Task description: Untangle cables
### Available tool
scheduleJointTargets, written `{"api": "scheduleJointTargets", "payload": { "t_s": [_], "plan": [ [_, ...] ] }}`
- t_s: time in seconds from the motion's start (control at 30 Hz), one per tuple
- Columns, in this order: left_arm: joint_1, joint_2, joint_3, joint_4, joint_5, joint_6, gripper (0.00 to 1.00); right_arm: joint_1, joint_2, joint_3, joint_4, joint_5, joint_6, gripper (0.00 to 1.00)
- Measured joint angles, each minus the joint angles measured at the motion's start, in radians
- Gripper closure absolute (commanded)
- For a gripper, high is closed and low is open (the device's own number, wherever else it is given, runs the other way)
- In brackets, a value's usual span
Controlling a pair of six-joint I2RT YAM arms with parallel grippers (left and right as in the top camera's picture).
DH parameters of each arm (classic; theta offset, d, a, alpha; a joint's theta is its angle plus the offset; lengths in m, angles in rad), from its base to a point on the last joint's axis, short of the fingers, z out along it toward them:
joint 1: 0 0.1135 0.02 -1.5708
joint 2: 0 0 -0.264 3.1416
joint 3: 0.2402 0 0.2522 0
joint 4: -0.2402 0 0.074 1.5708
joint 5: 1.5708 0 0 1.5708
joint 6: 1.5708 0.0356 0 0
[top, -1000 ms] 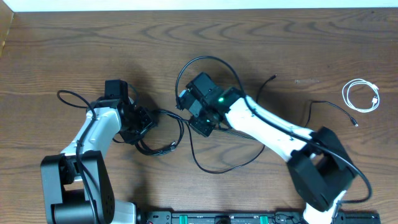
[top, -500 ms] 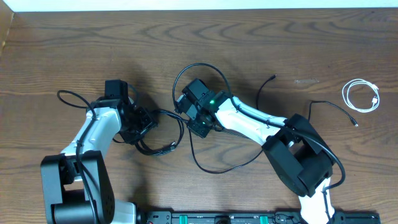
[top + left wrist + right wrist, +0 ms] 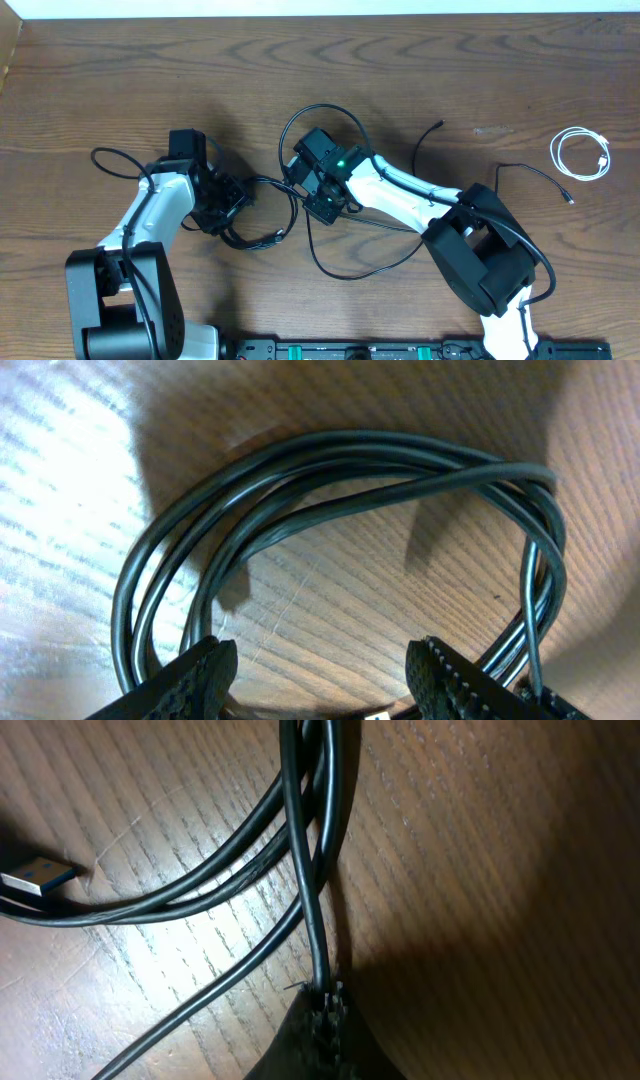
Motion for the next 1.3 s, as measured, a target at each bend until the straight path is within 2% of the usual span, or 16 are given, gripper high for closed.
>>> {"api": "scheduleJointTargets", "payload": {
  "t_s": [0.27,0.47,0.8,1.17,1.3],
  "plan": [
    [-0.001,0.0,0.0,0.009,-0.028,-0.156,0.41,0.0,0.0,0.002,-0.015,-0.006,0.0,0.99],
    [-0.043,0.0,0.0,0.012,-0.134,-0.185,0.42,0.0,0.0,0.003,-0.033,-0.009,0.0,0.99],
    [-0.111,0.0,0.0,-0.026,-0.333,-0.092,0.51,0.0,0.0,0.006,-0.055,-0.013,0.0,0.99],
    [-0.111,0.003,0.0,-0.037,-0.375,0.108,0.51,0.0,-0.002,0.007,-0.077,-0.017,0.0,0.99],
    [-0.111,0.004,0.0,-0.037,-0.375,0.145,0.51,0.0,-0.002,0.007,-0.078,-0.017,0.0,0.99]
  ]
}}
